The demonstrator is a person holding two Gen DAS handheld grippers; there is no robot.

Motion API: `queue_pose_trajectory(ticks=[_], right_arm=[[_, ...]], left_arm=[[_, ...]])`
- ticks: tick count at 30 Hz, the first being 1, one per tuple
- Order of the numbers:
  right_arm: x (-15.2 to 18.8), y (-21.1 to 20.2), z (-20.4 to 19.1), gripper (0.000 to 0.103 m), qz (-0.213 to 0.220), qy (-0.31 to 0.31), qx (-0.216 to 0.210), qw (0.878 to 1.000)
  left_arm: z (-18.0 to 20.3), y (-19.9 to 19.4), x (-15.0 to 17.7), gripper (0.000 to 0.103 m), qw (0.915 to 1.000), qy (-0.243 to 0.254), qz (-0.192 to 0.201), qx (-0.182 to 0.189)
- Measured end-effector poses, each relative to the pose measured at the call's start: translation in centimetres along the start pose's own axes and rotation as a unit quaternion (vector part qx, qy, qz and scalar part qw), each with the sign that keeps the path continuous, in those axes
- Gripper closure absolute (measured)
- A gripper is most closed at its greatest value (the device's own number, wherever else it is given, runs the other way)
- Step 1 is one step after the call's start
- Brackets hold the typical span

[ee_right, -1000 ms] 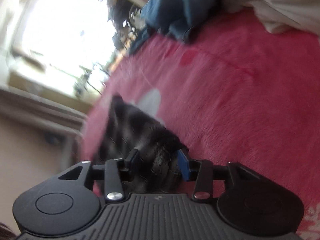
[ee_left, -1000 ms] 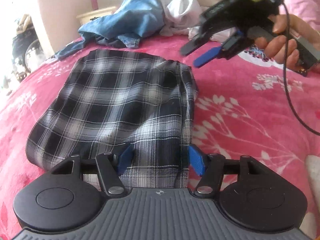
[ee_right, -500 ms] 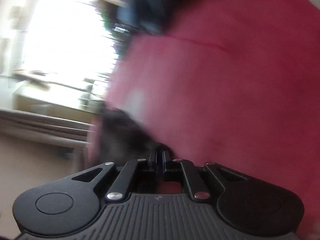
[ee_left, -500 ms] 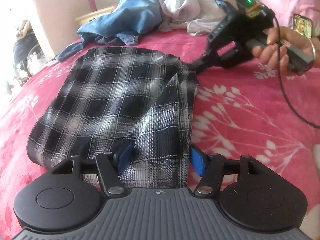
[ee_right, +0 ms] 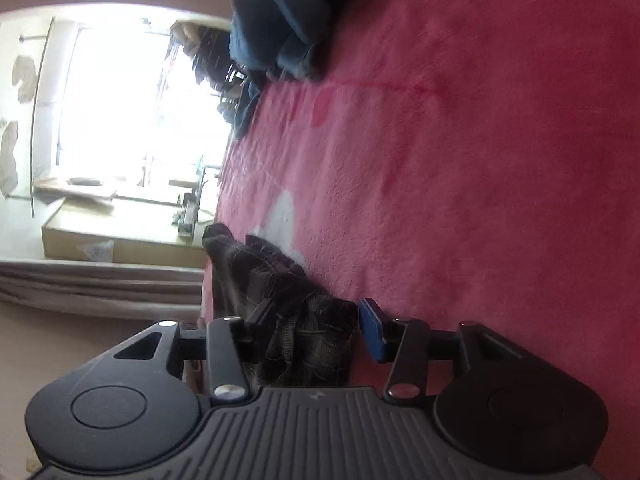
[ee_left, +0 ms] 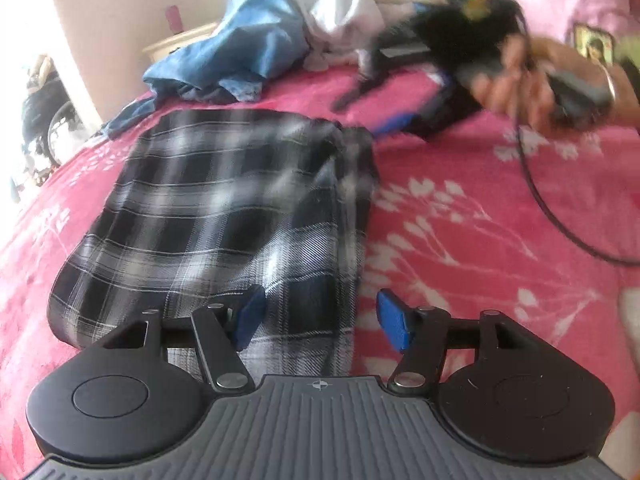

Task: Fold clothes

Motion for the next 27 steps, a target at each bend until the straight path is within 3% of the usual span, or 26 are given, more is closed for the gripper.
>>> queue_pose_trajectory(ticks=[1, 4, 7, 10, 12, 14, 17, 19, 21, 25, 27], right_arm=[[0.1, 0.3, -1.0, 0.069, -0.007, -0.012, -0.036, 0.999], [-0.6, 0.3, -2.0, 0.067, 0.009, -0.046, -0.031, 0.998], [-2.5, -0.7, 0.8, 0.059, 0.051, -0.009, 0.052, 0.997], [-3.7, -2.7, 0.9, 0.059, 0.105, 0.015, 0.035, 0.994], [-3.5, -1.9, -2.3, 0.059, 0.106, -0.067, 0.051, 0.991], [-2.3, 0.5, -6.7, 0.06, 0.087, -0.19, 0.071, 0.975], [0.8, 6.0, -12.8, 0.068, 0.046, -0.38, 0.08, 0.92], [2.4, 8.8, -14.4, 0.077, 0.023, -0.441, 0.083, 0.893], [2.0, 12.1, -13.3, 0.079, 0.011, -0.464, 0.147, 0.873], [-0.6, 13.1, -9.0, 0.078, 0.015, -0.42, 0.253, 0.871], [0.2, 13.7, -10.3, 0.078, 0.008, -0.443, 0.241, 0.863]], left_arm=[[0.1, 0.0, 0.1, 0.042, 1.0, 0.006, 0.0, -0.002], [0.1, -0.2, 0.3, 0.042, 0.9999, 0.013, 0.002, -0.006], [-0.4, -0.9, -0.2, 0.042, 0.9999, 0.005, 0.016, -0.003], [-1.0, -1.6, -0.6, 0.042, 0.9995, -0.001, 0.031, -0.006], [-1.4, -1.5, -0.7, 0.042, 0.9994, -0.012, 0.032, -0.006], [-1.8, -1.1, -0.6, 0.042, 0.9992, -0.028, 0.028, -0.002], [-1.6, 0.0, 0.0, 0.042, 0.9991, -0.038, 0.013, 0.01], [-1.2, 0.3, 0.5, 0.042, 0.9994, -0.031, 0.01, 0.008], [-1.0, 0.4, 0.8, 0.042, 0.9997, -0.02, 0.013, 0.004], [-1.2, 0.5, 1.0, 0.041, 0.9994, -0.025, 0.022, 0.006], [-1.5, 0.6, 1.0, 0.041, 0.9991, -0.033, 0.026, 0.008]])
Point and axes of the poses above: each gripper's, at about its wrist camera, not at the fingertips, and y roughly the way its jaws point, z to its right, x to its underside, the point moved 5 cm from there along y, roughly the way its jaws point, and after that the axes turned 6 degrees about y, right-handed, at the moved point
